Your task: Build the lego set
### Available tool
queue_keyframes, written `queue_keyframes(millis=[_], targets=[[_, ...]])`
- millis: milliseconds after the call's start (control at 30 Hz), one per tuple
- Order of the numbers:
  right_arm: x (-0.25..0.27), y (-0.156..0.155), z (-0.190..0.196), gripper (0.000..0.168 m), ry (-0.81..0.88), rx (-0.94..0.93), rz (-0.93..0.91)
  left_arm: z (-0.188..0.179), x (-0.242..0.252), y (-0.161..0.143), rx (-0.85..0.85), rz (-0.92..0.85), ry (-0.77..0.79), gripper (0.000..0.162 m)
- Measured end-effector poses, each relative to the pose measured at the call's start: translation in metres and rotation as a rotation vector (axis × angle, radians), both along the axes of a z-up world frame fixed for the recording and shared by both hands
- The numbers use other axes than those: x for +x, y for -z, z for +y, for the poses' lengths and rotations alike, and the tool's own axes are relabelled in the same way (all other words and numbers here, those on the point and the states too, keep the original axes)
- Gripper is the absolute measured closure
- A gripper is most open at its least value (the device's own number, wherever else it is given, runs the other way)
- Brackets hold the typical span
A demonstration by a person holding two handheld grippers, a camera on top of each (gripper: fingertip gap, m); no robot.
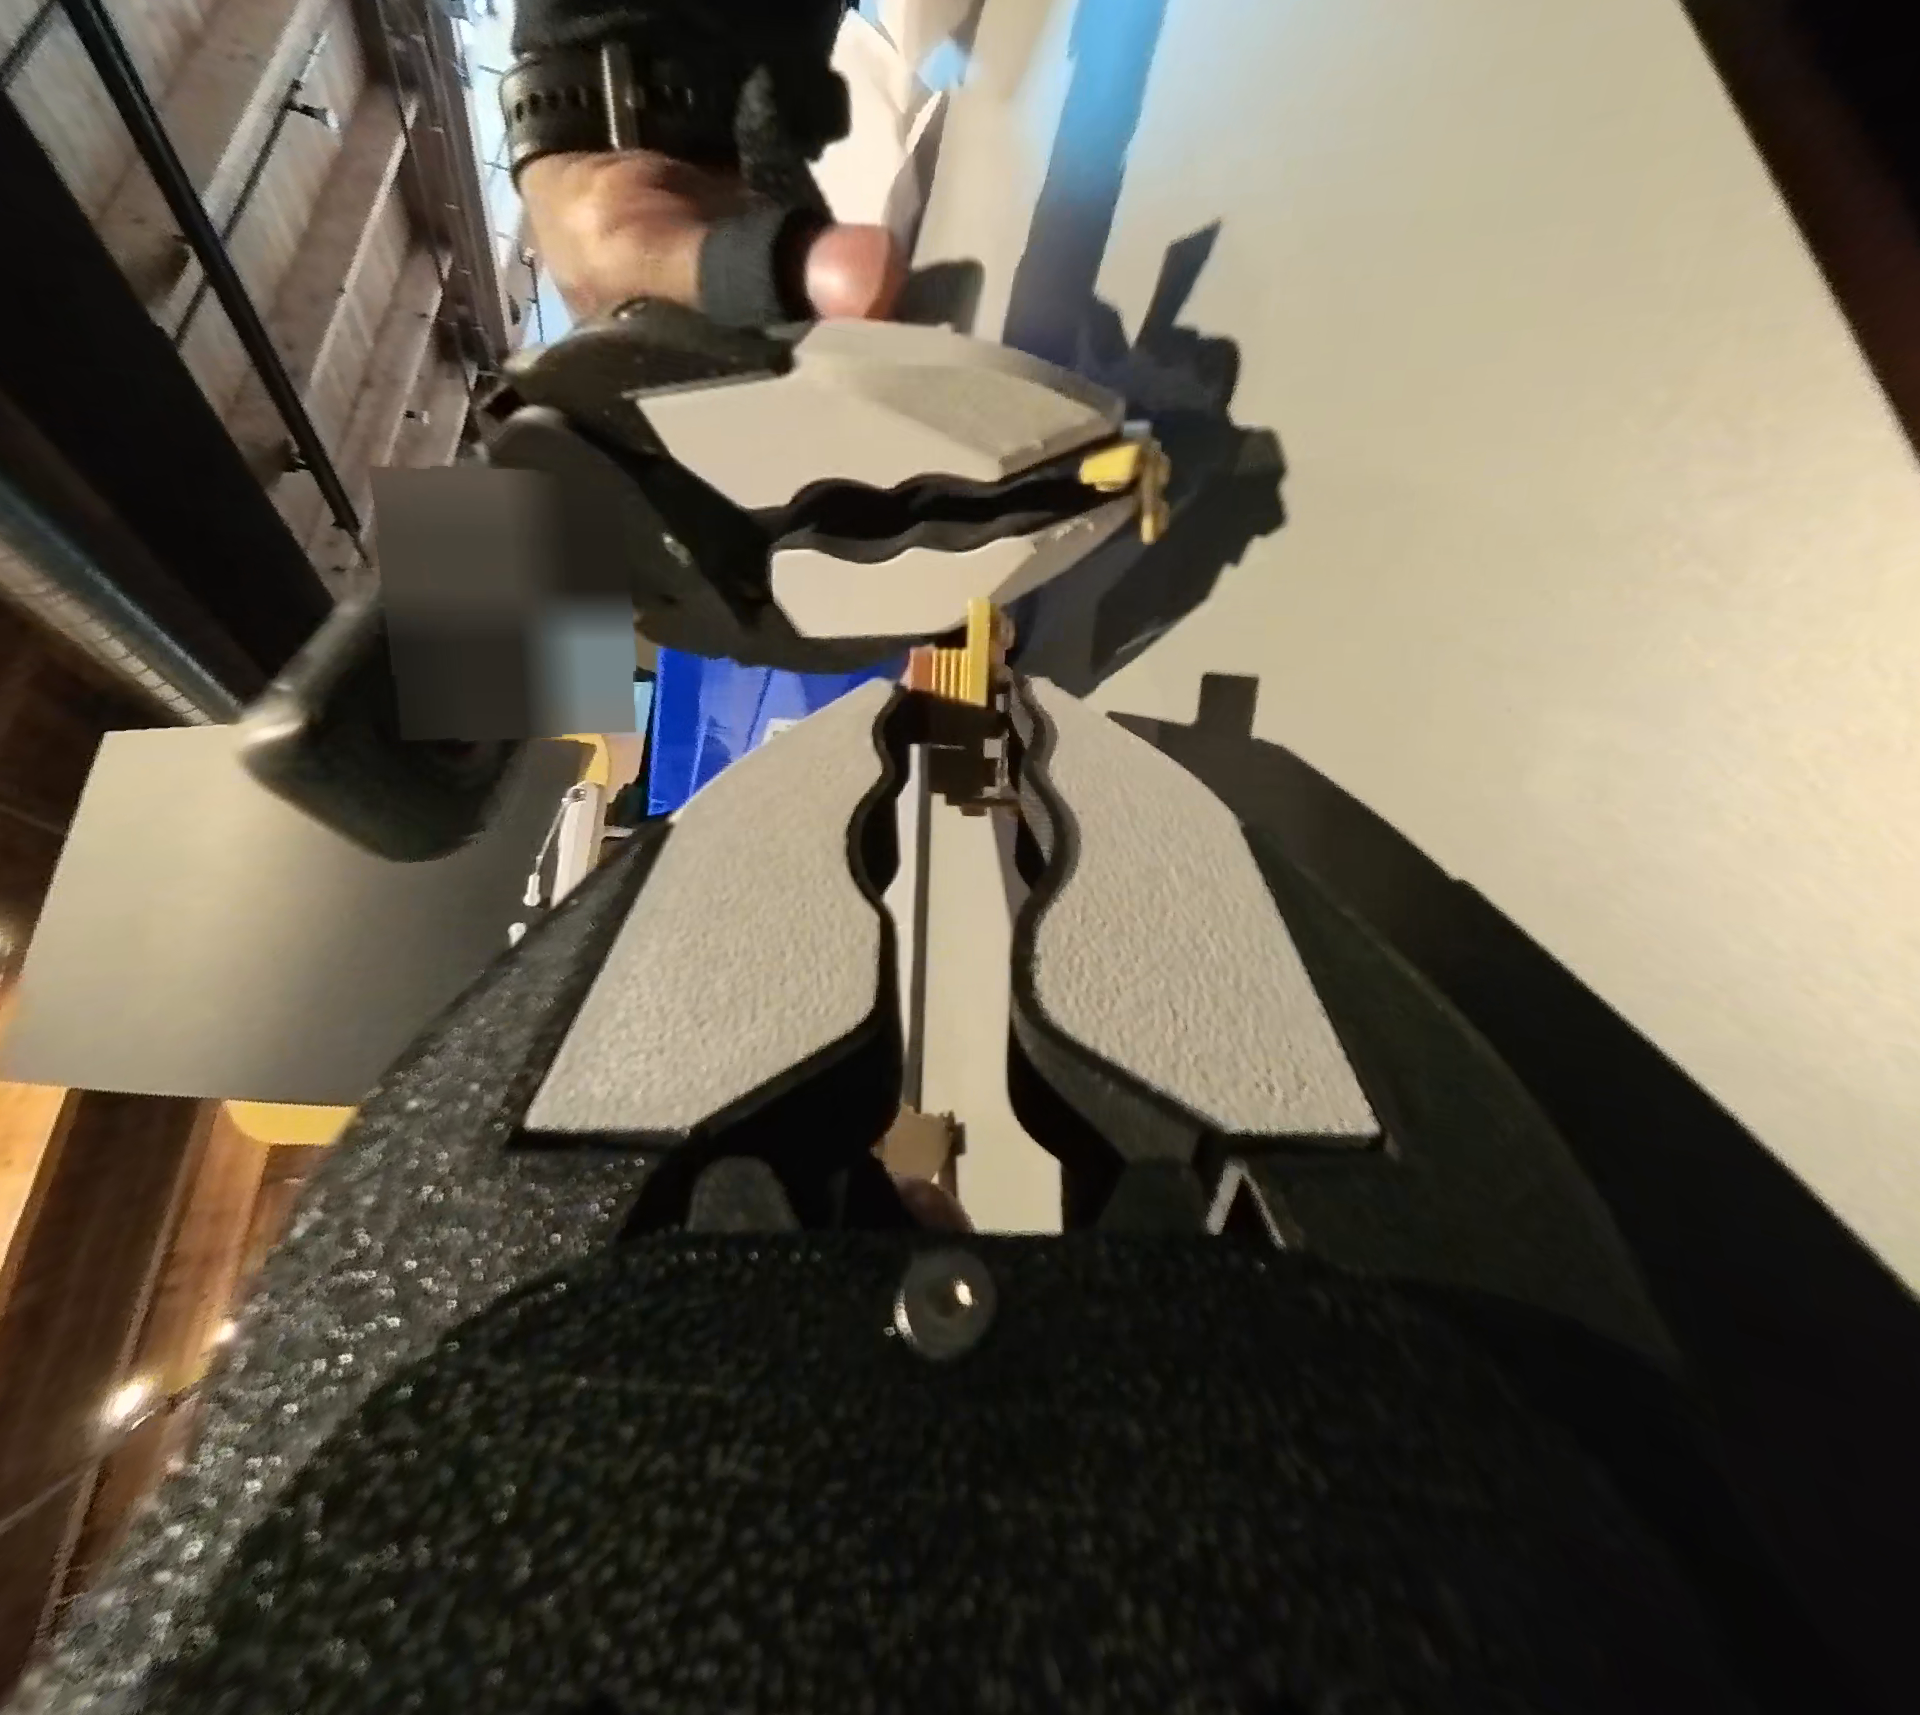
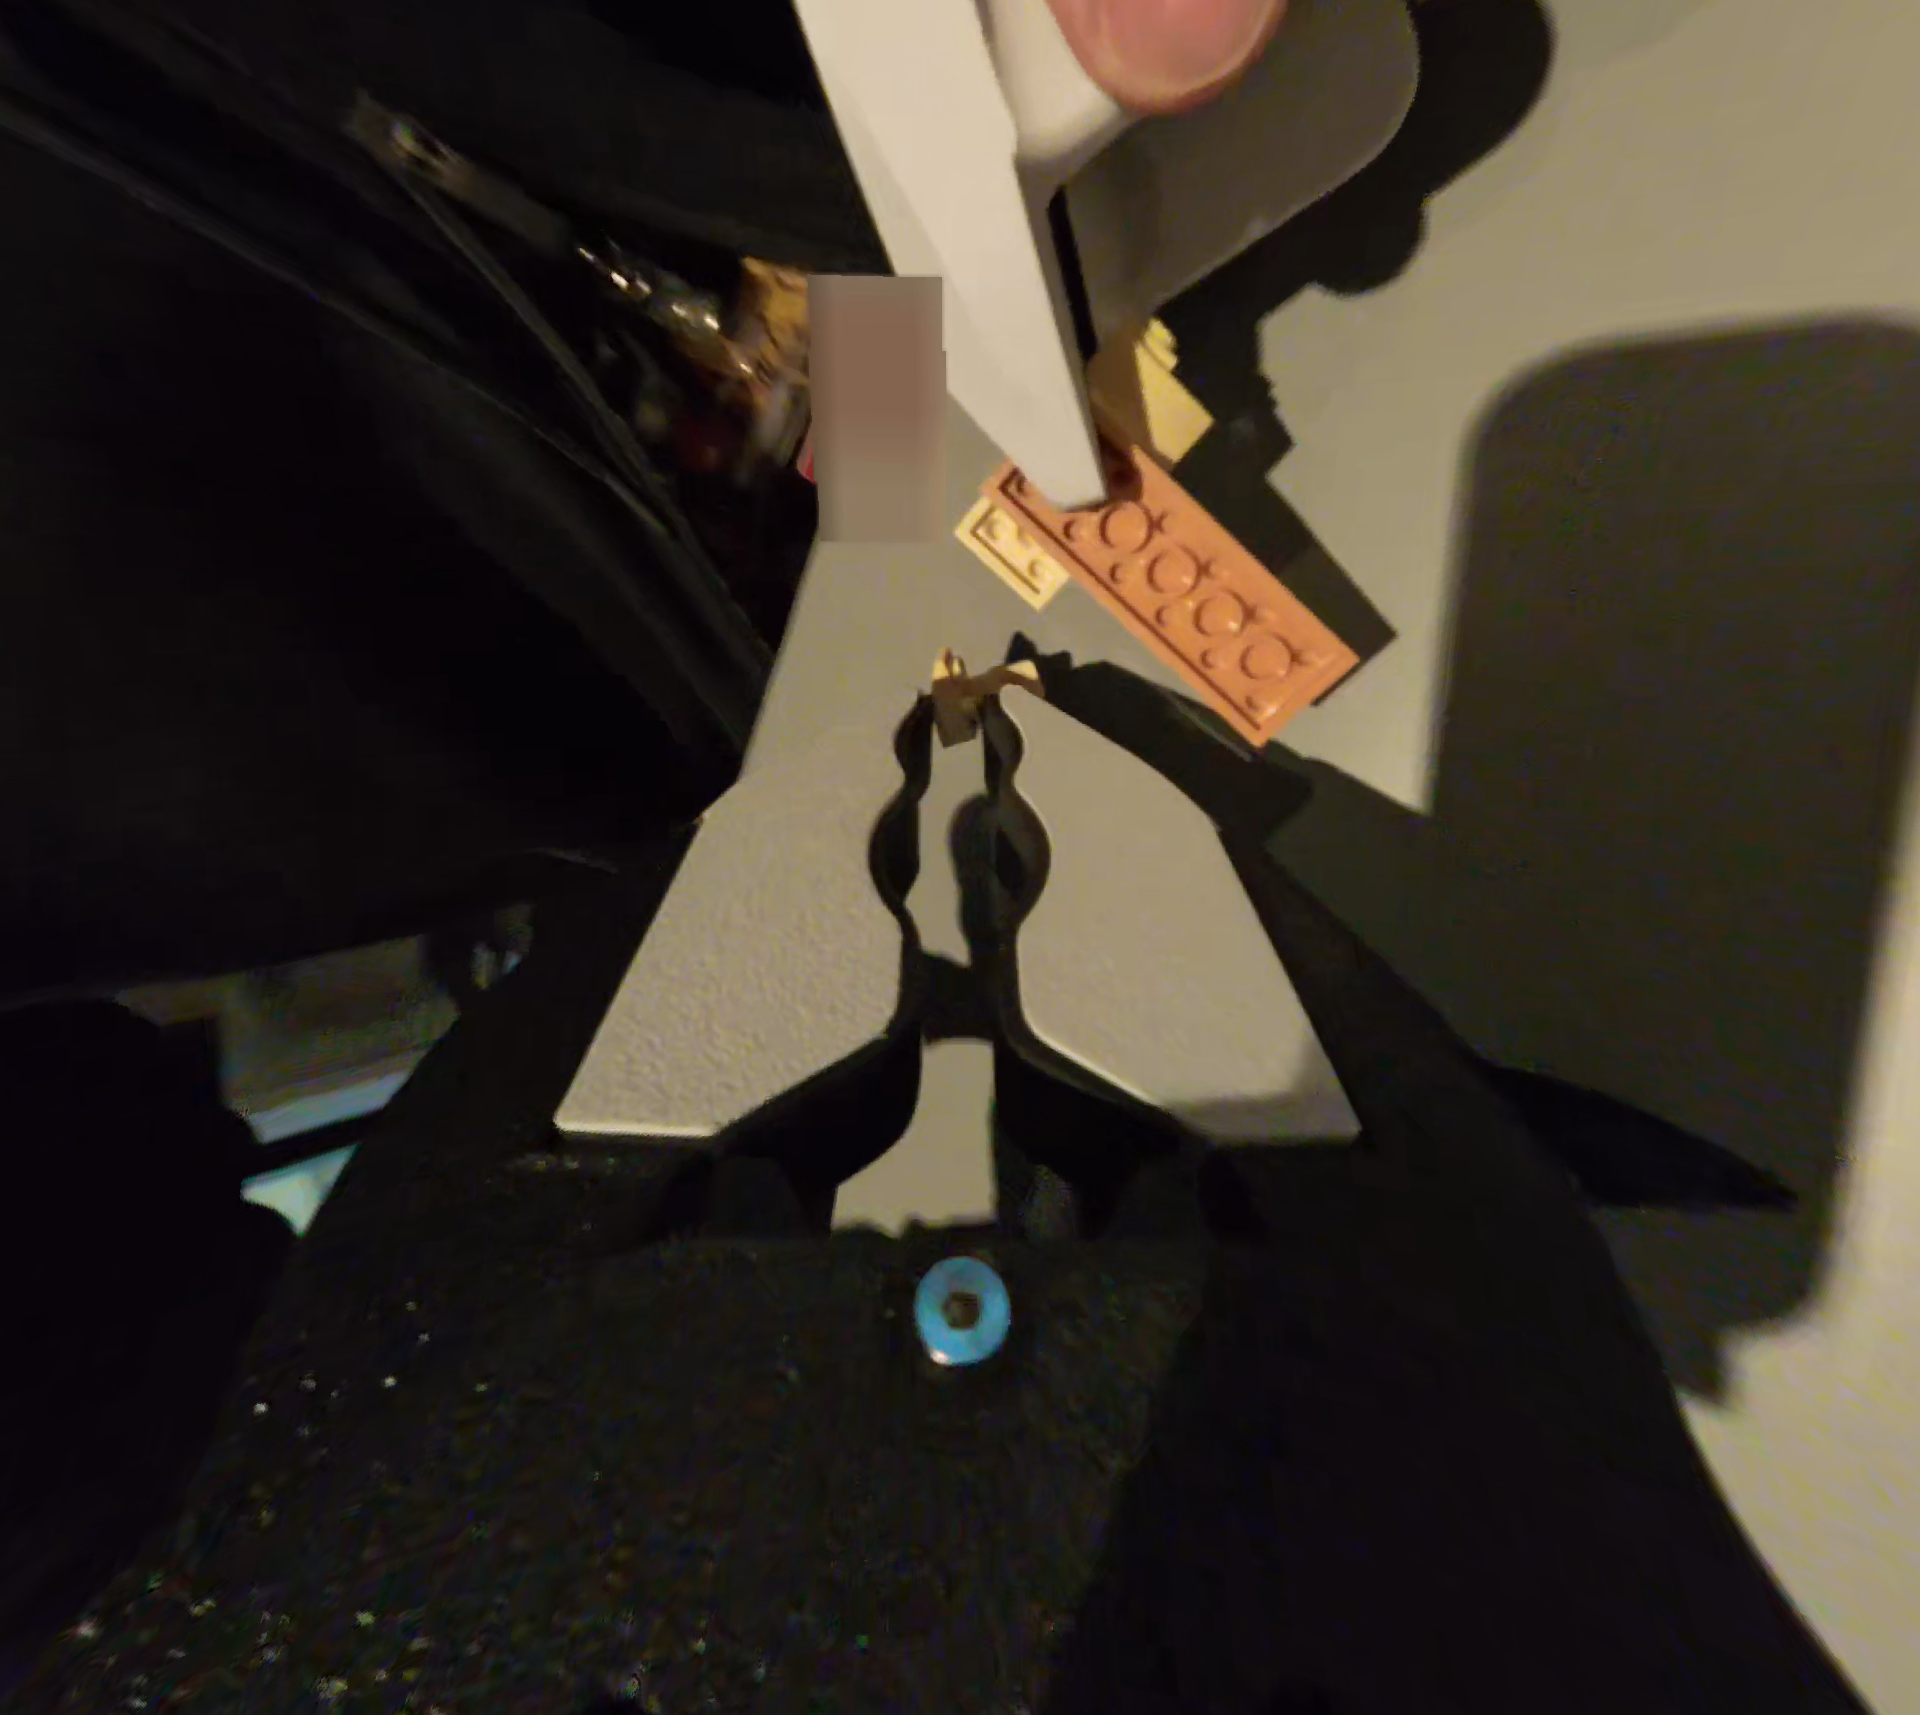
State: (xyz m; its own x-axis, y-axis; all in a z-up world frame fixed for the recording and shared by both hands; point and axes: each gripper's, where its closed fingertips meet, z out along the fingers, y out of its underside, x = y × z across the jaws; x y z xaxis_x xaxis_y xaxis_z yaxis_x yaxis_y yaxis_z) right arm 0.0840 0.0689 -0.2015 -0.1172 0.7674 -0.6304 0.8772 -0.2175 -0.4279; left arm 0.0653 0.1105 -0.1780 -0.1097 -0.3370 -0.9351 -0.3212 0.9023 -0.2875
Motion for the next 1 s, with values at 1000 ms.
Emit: queue_keyframes(millis=[1000], targets=[[0.011,0.019,0.008,0.138,0.704,0.571,-0.008,-0.006,0.009,0.008,0.07,0.094,0.006,0.145]])
